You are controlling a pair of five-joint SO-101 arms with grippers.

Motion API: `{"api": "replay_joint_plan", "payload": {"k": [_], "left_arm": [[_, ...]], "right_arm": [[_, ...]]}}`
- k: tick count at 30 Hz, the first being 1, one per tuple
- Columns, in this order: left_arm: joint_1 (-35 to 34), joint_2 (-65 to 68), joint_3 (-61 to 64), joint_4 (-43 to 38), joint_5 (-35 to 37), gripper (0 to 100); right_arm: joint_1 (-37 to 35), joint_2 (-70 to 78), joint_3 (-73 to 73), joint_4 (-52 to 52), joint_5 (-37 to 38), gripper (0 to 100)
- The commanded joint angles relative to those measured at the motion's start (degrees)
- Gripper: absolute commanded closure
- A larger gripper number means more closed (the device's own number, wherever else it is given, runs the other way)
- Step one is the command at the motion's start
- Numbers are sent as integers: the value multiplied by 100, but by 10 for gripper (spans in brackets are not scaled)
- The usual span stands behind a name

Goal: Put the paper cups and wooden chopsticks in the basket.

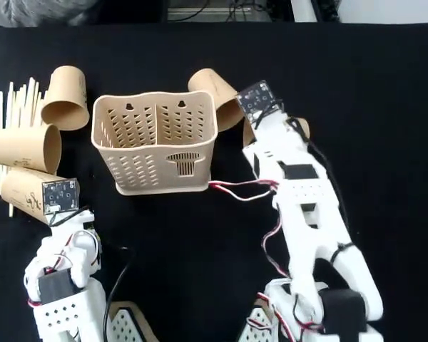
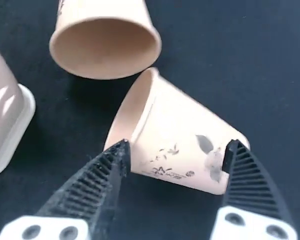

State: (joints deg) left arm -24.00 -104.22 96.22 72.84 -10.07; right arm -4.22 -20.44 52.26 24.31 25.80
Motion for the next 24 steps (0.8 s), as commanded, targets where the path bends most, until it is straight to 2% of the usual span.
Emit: {"api": "replay_joint_plan", "payload": {"k": [1, 7, 11, 14, 19, 24], "left_arm": [[4, -35, 110, 18, -35, 891], [4, -35, 110, 18, -35, 891], [4, -35, 110, 18, -35, 891], [4, -35, 110, 18, -35, 891], [4, -35, 110, 18, -35, 891], [4, -35, 110, 18, -35, 891]], "right_arm": [[18, 233, -330, -141, 0, 698], [0, 356, -470, -141, -18, 698], [-9, -136, -426, 281, -18, 698], [-105, -673, -338, 475, -308, 698], [-440, -866, -251, -44, -703, 698], [-334, -189, -259, -747, -589, 698]]}}
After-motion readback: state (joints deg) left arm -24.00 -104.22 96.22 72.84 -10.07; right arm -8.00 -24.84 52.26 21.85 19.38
